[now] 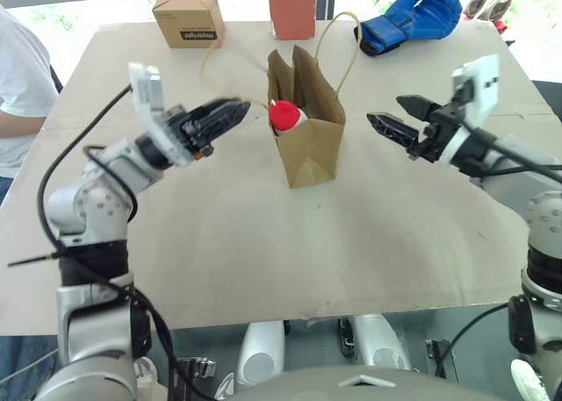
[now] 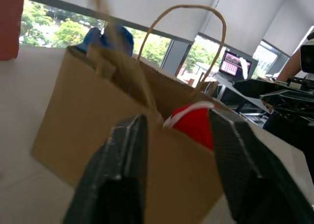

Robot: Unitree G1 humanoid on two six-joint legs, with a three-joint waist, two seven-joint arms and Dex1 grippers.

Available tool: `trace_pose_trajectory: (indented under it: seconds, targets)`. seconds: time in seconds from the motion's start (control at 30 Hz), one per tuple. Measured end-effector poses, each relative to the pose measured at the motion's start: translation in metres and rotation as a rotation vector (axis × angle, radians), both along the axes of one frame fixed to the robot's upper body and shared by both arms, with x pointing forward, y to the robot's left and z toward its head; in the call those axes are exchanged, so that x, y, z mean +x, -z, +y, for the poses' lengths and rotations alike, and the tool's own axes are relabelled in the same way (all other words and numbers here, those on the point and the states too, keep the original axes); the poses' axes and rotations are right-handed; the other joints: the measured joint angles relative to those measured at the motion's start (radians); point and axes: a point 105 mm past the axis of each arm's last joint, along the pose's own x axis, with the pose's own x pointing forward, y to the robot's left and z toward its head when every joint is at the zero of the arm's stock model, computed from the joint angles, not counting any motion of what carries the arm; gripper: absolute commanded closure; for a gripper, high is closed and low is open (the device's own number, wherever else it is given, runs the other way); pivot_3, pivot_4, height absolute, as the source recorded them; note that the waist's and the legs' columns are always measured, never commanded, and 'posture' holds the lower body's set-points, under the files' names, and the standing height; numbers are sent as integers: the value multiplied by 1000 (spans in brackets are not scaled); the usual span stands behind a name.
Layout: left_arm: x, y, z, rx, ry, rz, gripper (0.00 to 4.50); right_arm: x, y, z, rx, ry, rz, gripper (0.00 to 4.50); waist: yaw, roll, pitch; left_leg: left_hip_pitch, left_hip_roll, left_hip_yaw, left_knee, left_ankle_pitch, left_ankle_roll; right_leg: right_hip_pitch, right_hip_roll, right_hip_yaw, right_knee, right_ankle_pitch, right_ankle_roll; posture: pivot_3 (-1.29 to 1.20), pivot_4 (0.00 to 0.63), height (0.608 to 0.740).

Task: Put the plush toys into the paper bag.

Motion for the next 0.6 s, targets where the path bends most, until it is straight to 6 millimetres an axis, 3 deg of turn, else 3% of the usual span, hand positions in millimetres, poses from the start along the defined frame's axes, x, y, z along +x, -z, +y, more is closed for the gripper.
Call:
trace_pose_trajectory:
  seconds: [0.07,0.17,0.2,0.27,0.37,0.47,0.6]
  targets:
    - [-5,2,12,-9,-29,2,133,9,19,13,-87,-25,-5,2851,0,0,0,0,0,-1,0,0,0,0,1,-1,0,0,0,0,150,740]
    - [-23,12,22,53,-6,11,0,20,36,35,-119,-77,-13,4300,-8,0,0,0,0,1,0,0,0,0,0,1,0,0,0,0,150,740]
    - [-31,24,21,104,16,36,0,26,40,42,-128,-91,-26,4467,-12,0,0,0,0,2,0,0,0,0,0,1,-1,0,0,0,150,740]
    - [-36,39,14,144,28,63,0,31,43,51,-133,-123,-38,4467,-6,0,0,-1,0,0,0,0,0,0,-1,0,-1,0,0,0,150,740]
    - [-36,52,-7,198,38,54,0,23,40,78,-93,-256,-61,4467,11,0,0,-1,0,-1,1,0,0,0,-1,-1,0,0,0,0,150,740]
    - [-34,52,-21,211,11,16,0,11,35,102,-57,-363,-74,4467,12,0,0,0,0,0,1,0,0,1,-1,-1,1,0,0,0,150,740]
    - [-30,56,-24,236,-39,11,0,7,40,118,-54,-408,-69,4467,11,0,0,0,0,-1,1,0,0,0,0,-1,1,0,0,0,150,740]
